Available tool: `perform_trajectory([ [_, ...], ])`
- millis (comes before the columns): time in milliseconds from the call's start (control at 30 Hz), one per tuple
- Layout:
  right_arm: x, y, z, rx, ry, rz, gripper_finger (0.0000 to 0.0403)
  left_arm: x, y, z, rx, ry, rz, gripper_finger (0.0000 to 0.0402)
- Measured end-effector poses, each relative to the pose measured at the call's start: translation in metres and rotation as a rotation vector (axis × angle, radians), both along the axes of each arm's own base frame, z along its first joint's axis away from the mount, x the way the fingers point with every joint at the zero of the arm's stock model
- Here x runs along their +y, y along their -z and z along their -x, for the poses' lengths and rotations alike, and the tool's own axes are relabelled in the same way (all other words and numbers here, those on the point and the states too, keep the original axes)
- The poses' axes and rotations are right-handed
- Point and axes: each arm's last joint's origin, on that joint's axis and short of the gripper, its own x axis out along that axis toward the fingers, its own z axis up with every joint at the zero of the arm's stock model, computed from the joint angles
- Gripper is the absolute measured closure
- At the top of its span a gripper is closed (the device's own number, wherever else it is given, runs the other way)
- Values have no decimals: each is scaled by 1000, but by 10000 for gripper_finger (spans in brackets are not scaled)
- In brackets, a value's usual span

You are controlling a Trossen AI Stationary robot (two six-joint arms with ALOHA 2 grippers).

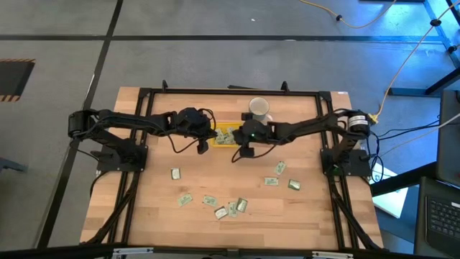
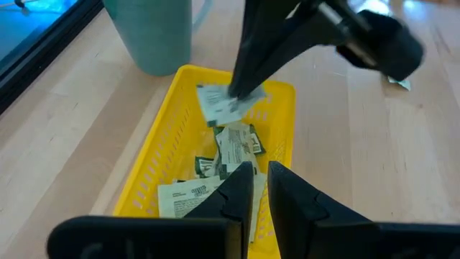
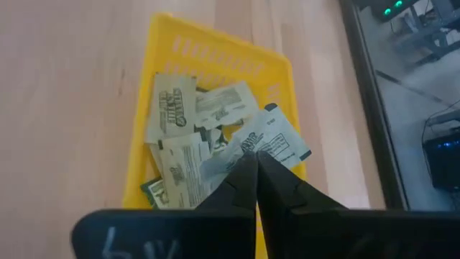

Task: Pick and place Stevia / Truvia into bins
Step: Put the middle stevia tea packet into the yellow bin, then put the middle truvia tea packet into the yellow bin

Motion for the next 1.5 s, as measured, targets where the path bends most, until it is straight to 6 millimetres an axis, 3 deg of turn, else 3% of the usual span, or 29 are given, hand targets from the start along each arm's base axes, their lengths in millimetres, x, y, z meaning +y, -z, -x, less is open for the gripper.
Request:
perform_trajectory([
  [200,-3,12,-3,26,8,-4,399,0,0,0,0,0,0,359],
  [500,-3,11,-3,16,4,-5,396,0,0,0,3,11,-15,362],
  [767,-3,10,-3,6,5,-7,348,0,0,0,4,15,-22,360],
  [867,1,-1,-1,-20,10,-21,333,0,0,0,6,15,-21,363],
  [1000,8,-26,16,-8,13,-49,328,-3,0,-1,1,25,4,364],
  [1133,11,-40,48,-41,48,-86,327,-10,0,-1,4,101,22,362],
  [1333,19,-43,99,-145,86,-152,327,-18,1,-1,33,179,-36,362],
  [1500,23,-43,120,-248,84,-171,327,-30,2,-2,49,279,-109,345],
])
